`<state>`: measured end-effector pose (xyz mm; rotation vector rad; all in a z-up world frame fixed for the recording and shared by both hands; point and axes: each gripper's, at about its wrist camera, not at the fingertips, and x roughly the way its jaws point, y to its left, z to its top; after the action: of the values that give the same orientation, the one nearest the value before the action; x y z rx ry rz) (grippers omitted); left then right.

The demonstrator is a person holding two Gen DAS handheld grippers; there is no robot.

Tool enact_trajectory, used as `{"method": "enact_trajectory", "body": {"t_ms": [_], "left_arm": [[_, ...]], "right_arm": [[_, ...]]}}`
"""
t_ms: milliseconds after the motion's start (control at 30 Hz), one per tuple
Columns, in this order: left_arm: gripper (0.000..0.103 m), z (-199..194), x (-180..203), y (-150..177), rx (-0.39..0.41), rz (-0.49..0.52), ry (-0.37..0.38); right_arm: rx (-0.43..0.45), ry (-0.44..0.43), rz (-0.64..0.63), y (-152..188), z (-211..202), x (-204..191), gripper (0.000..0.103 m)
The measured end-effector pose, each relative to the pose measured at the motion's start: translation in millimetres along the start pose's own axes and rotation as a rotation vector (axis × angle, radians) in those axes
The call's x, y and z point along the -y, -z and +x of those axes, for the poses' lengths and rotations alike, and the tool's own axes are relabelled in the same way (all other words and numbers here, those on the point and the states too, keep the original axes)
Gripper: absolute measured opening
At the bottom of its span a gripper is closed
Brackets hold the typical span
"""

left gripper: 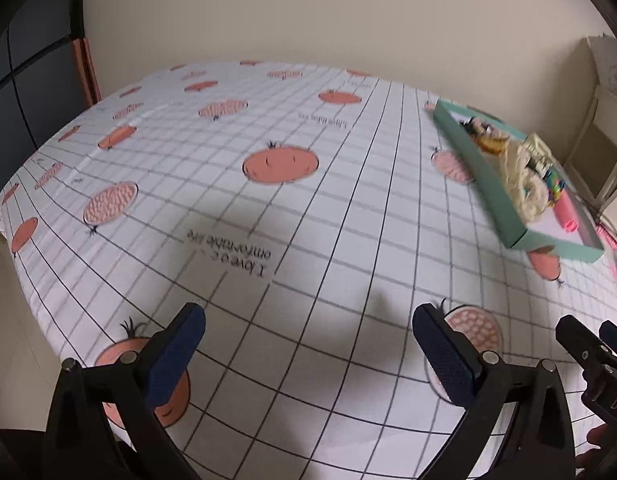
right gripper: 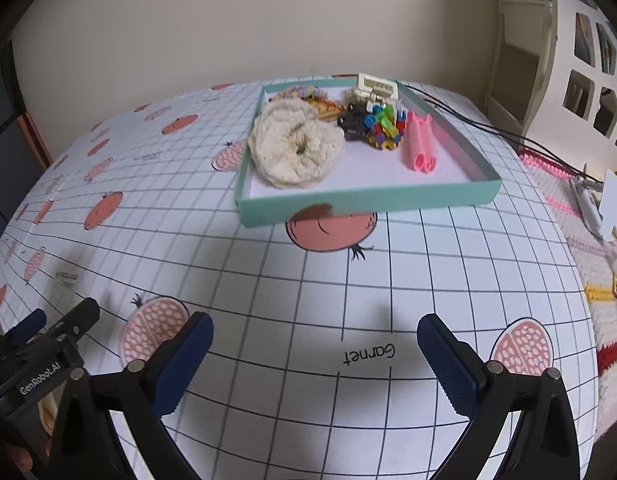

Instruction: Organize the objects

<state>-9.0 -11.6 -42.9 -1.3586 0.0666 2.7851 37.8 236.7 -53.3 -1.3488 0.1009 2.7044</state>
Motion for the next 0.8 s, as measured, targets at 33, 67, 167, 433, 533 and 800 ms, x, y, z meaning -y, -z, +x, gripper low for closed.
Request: {"method": "enact_trajectory", "body": {"t_ms": [33,67,167,433,533,800], "left_arm": [[0.103,2.5,0.5,1.0,-0.006,0.004,-0.003],[0.103,4.5,1.2,1.9,-0.012,0.010,-0.009],[0.103,8.3,2.0,3.8,-0.014,0.023,-0.011],[0.103,13.9,1.6,6.1,-0.011,0.045,-0.018],[0.103,14.6,0.9,6.0,-0.007,0.046,-0.017],[0.103,13.8,-0.1,7.1,0.002,0.044,-0.020]], "right_arm": [[-0.004,0.007,-0.002,1.1,2.7,0.6,0.103],[-0.013,0.015,-0.006,2.5,6.0,0.7,0.103],[-0.028,0.026,-0.012,5.9,12.5,1.1,0.103],[-0.019,0.042,-0.030,10.2,18.1,0.5,0.103],[-0.014,0.043,-0.030,10.7,18.2,0.7,0.103],[0.007,0.046,-0.030,11.9,18.3,-0.1,0.103]]}}
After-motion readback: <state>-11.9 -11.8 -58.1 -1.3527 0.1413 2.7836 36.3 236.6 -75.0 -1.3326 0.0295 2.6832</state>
